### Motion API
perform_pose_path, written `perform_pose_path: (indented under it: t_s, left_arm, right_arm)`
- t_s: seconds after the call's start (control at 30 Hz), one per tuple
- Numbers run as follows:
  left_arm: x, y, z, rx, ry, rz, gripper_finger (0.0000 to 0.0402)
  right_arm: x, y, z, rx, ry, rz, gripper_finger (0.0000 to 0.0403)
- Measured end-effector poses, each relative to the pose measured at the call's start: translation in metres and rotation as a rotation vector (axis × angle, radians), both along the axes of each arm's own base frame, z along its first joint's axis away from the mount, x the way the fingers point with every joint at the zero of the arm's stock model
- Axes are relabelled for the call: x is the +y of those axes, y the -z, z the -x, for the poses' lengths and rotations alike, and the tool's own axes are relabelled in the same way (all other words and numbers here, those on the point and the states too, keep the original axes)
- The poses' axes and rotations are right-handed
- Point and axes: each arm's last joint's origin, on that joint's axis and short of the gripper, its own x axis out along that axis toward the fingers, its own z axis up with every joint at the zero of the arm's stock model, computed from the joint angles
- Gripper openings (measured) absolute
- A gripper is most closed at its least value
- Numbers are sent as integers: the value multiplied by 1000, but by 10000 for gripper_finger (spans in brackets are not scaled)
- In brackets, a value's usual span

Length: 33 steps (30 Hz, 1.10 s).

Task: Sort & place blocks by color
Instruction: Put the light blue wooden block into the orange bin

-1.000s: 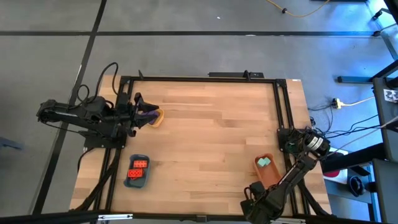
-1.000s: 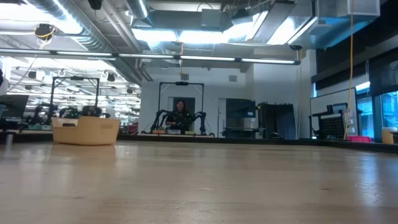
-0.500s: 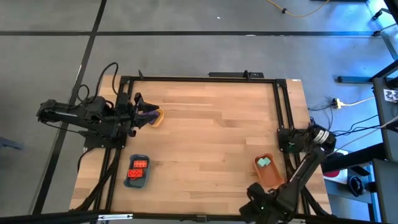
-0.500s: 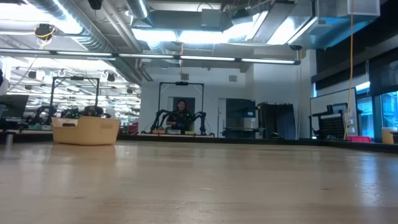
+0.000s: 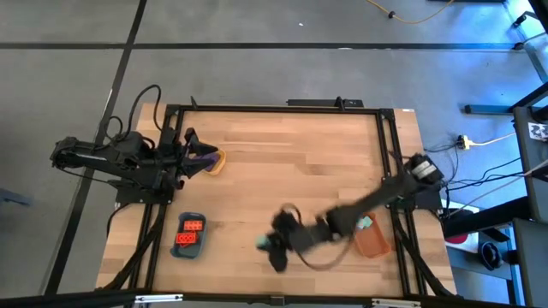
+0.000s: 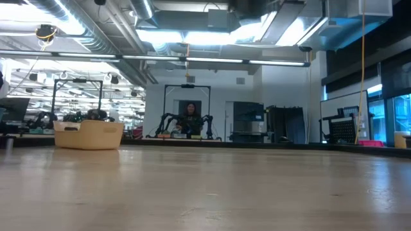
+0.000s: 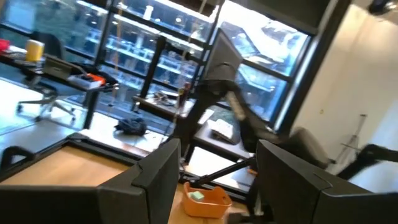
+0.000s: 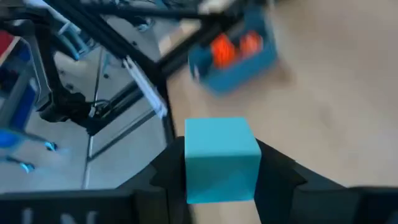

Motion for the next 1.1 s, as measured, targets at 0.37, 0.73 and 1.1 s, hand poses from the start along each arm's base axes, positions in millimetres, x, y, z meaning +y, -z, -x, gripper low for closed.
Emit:
perform_pose_path:
  t_s: [0.37,0.73,1.1]
  left_arm:
    - [-2,-1,0,-16,58,5,204]
    - [1,-1,0,-7,-32,-52,204]
    - [1,-1,0,-5,-37,11,204]
  right_arm:
    - [-123,-105,32,-178,-64,464,135]
    - [-165,-84,112,-424,-56,454,135]
    - [-180,-76,117,-611,-15,437,135]
